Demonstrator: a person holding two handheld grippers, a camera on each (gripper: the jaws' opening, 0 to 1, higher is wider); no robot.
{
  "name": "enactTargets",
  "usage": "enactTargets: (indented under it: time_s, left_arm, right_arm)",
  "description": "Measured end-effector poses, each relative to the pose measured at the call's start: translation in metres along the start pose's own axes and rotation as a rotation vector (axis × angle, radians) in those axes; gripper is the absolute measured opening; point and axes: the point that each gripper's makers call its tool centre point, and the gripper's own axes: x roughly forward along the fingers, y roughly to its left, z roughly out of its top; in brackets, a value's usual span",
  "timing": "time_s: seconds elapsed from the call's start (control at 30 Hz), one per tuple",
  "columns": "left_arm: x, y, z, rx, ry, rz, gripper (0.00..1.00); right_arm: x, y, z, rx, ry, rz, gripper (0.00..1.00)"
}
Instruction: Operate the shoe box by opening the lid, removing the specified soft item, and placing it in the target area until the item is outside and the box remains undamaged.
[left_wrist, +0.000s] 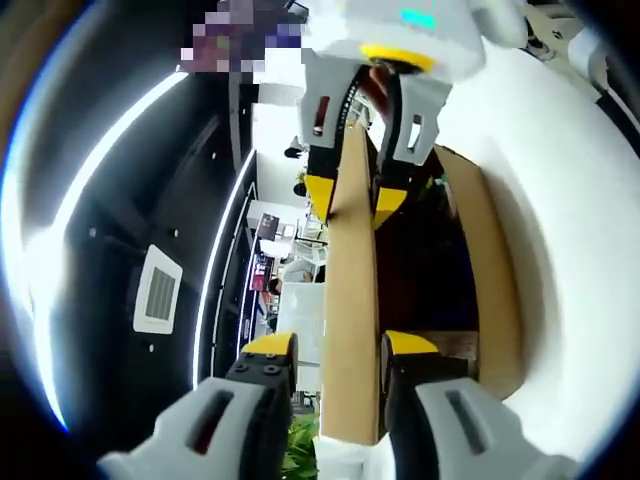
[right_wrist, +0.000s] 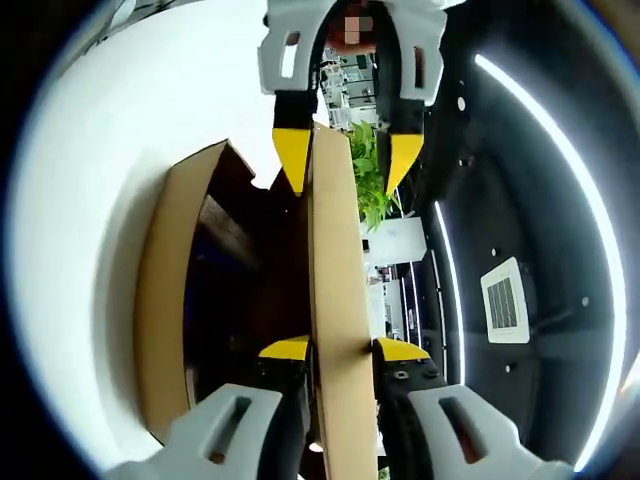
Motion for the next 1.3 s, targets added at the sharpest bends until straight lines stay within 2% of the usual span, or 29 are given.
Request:
enactTargets:
  time_s: [0.03, 0.07, 0.13, 0.17, 0.23, 0.3, 0.33, 0.47, 0.5, 0.53, 0.63, 0.77, 0.8, 0.83, 1.0, 1.1, 1.17, 1.3]
  left_arm:
    - [-0.005, -0.006, 0.005, -0.026, -0.031, -0.038, 0.36]
    - [-0.008, -0.007, 0.006, -0.037, -0.042, -0.044, 0.36]
    - [-0.023, -0.013, 0.014, -0.095, -0.101, -0.082, 0.36]
    - [-0.027, -0.017, 0.014, -0.1, -0.109, -0.103, 0.37]
    - [-0.035, -0.026, 0.011, -0.118, -0.106, -0.15, 0.42]
    - [-0.042, -0.029, 0.007, -0.131, -0.108, -0.163, 0.42]
    - [-0.047, -0.033, 0.004, -0.165, -0.118, -0.191, 0.43]
    - [-0.048, -0.034, 0.003, -0.175, -0.118, -0.198, 0.46]
    - [-0.053, -0.039, -0.013, -0.194, -0.09, -0.228, 0.47]
    - [-0.054, -0.04, -0.016, -0.195, -0.084, -0.235, 0.48]
    - [-0.058, -0.055, -0.024, -0.246, -0.083, -0.318, 0.54]
    - [-0.058, -0.069, -0.024, -0.309, -0.098, -0.387, 0.54]
    - [-0.044, -0.087, -0.034, -0.334, -0.075, -0.433, 0.54]
    - [-0.039, -0.09, -0.04, -0.328, -0.053, -0.434, 0.54]
    - [-0.026, -0.092, -0.043, -0.373, -0.055, -0.438, 0.54]
    - [-0.022, -0.101, -0.041, -0.379, -0.05, -0.478, 0.55]
    - [-0.017, -0.11, -0.046, -0.384, -0.029, -0.53, 0.55]
    - [-0.011, -0.112, -0.055, -0.398, 0.01, -0.577, 0.55]
  right_arm:
    - [0.0, 0.0, 0.0, -0.001, 0.0, 0.0, 0.23]
    - [0.0, 0.0, 0.0, 0.0, 0.0, 0.0, 0.23]
    - [0.0, 0.0, 0.0, -0.001, 0.0, 0.0, 0.23]
    - [0.0, 0.0, 0.0, -0.001, 0.001, 0.0, 0.23]
    - [0.001, 0.0, 0.0, -0.002, 0.001, 0.001, 0.23]
    - [0.001, -0.001, -0.001, -0.001, 0.002, 0.002, 0.23]
    - [0.001, -0.001, -0.001, -0.001, 0.003, 0.003, 0.22]
    - [0.001, -0.001, -0.001, -0.001, 0.003, 0.003, 0.22]
    - [0.001, -0.001, 0.0, -0.004, 0.004, 0.005, 0.22]
    - [0.001, -0.001, 0.0, -0.005, 0.005, 0.006, 0.22]
    - [0.001, -0.001, 0.0, -0.007, 0.006, 0.007, 0.22]
    - [0.002, -0.001, 0.0, -0.009, 0.006, 0.007, 0.22]
    - [0.002, -0.002, 0.001, -0.011, 0.007, 0.007, 0.23]
    - [0.002, -0.001, 0.001, -0.011, 0.007, 0.007, 0.23]
    - [0.001, 0.001, 0.002, 0.01, -0.006, 0.042, 0.23]
    - [0.004, -0.002, 0.002, 0.015, -0.01, 0.048, 0.23]
    - [0.006, -0.006, 0.001, 0.023, -0.013, 0.054, 0.23]
    - [0.007, -0.008, 0.001, 0.023, -0.012, 0.065, 0.23]
